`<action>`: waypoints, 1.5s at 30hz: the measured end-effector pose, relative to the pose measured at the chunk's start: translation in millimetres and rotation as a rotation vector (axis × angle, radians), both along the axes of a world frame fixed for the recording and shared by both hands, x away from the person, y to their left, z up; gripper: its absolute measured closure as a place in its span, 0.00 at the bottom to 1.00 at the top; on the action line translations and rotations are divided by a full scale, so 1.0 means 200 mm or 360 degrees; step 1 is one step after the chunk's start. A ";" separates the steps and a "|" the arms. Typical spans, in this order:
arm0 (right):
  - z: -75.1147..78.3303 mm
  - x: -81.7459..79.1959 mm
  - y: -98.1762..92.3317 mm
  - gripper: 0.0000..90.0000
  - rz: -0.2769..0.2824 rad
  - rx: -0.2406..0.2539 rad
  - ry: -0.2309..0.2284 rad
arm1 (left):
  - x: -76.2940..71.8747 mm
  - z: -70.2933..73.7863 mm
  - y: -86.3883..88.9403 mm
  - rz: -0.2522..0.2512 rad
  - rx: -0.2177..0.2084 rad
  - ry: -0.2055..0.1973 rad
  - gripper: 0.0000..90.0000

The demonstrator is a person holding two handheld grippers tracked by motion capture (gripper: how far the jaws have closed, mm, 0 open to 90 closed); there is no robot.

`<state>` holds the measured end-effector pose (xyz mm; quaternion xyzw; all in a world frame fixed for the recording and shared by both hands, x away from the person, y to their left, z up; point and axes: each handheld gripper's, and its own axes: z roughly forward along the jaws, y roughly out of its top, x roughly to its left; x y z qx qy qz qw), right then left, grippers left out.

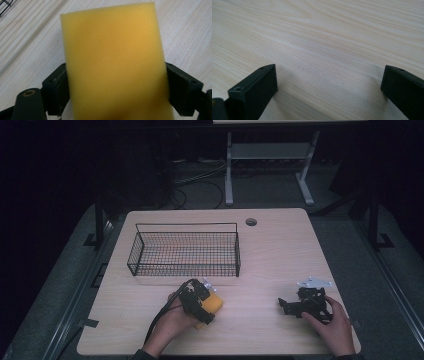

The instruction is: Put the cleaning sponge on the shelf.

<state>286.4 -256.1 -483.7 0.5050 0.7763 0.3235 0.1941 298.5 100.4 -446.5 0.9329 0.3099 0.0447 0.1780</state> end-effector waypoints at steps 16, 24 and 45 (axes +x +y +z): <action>0.00 0.00 0.00 0.00 0.0000 -0.0001 0.0000 | 0.00 0.04 0.02 -0.0018 -0.0036 0.0019 0.23; 0.00 0.00 0.00 0.00 -0.0001 0.0000 0.0001 | 0.01 0.10 0.04 -0.0012 -0.0067 0.0012 0.24; 0.00 0.00 0.00 0.00 -0.0001 0.0000 0.0001 | 0.06 0.30 0.11 -0.0007 -0.0106 -0.0038 0.24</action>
